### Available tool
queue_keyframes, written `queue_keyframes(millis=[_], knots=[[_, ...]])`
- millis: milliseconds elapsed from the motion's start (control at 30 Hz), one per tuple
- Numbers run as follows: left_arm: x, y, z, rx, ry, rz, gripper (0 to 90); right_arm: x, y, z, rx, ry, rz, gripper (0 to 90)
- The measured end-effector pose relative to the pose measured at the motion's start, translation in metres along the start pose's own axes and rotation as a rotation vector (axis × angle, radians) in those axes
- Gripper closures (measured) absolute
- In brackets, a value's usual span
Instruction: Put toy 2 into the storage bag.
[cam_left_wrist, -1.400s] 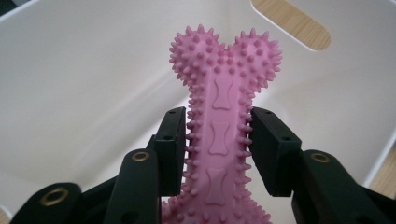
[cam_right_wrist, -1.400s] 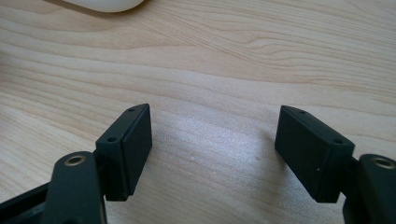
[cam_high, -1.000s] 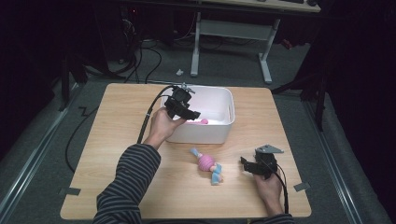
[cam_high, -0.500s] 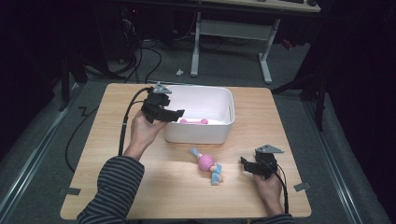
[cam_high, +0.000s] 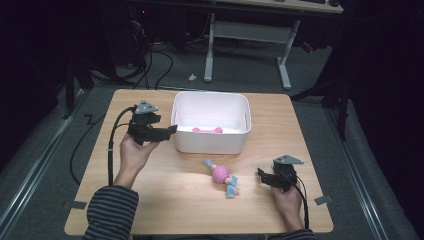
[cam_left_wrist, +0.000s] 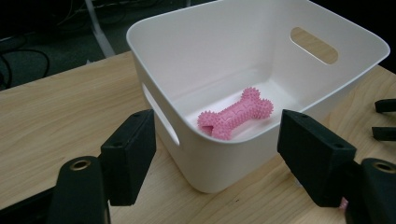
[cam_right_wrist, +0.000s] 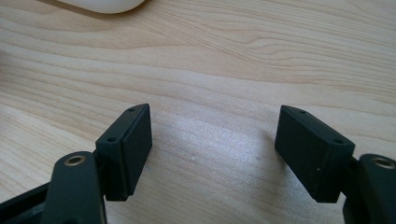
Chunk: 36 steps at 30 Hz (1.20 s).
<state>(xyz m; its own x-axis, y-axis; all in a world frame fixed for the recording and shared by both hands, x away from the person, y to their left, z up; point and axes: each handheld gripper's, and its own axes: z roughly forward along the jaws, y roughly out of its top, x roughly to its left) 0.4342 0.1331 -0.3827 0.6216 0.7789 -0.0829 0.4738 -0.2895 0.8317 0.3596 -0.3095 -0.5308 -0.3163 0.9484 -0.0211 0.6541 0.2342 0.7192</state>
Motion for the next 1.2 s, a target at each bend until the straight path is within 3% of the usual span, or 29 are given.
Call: queue_keyframes(millis=[333,633,1200], knots=[[0.006,-0.03,-0.005,0.001,0.006,-0.042,26.9,0.0,0.0,0.0,0.0,0.0,-0.001,27.7],[0.005,-0.06,-0.008,0.015,0.033,-0.045,25.0,0.0,0.0,0.0,-0.001,0.001,-0.003,27.7],[0.017,-0.103,-0.015,0.01,0.032,-0.136,23.6,0.0,0.0,0.0,-0.001,0.001,-0.004,27.7]])
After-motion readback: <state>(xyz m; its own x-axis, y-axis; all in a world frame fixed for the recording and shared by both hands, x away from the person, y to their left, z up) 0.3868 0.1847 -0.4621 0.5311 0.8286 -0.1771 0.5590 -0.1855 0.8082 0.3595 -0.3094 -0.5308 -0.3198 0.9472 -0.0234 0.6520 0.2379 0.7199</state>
